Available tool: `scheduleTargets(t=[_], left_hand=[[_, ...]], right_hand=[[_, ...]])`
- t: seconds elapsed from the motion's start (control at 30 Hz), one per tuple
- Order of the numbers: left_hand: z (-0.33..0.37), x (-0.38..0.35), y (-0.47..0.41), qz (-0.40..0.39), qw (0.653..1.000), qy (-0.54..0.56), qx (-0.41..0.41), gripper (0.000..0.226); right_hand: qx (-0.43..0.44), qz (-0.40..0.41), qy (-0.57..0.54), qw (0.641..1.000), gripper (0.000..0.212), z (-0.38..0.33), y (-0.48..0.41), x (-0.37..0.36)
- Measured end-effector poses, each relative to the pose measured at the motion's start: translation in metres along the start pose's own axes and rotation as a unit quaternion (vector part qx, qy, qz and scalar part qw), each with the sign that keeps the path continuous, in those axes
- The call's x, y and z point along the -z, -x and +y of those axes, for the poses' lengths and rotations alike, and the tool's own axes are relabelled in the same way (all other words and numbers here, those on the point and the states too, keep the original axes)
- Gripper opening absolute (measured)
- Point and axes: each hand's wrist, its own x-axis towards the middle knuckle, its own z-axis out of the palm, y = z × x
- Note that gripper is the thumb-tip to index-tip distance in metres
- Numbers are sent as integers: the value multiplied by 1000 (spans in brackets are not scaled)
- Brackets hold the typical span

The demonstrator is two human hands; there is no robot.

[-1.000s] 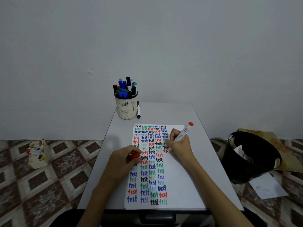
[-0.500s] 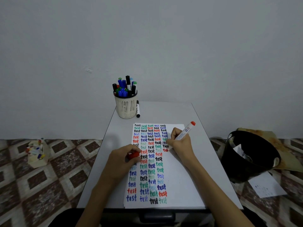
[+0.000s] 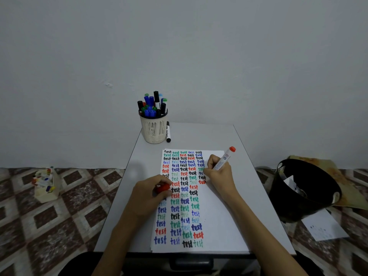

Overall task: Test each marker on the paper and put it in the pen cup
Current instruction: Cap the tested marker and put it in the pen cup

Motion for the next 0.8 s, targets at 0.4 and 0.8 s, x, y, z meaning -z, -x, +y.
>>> scheduleTargets(t=[0.4,0.8], left_hand=[[2,2,-1,19,999,-10,-42,24],[12,5,0,82,993,84,20,32]], right_hand=[[-31,7,-309,951,20,-4,-2,16],[-58,-184,-261,946,14,-10,6,5]])
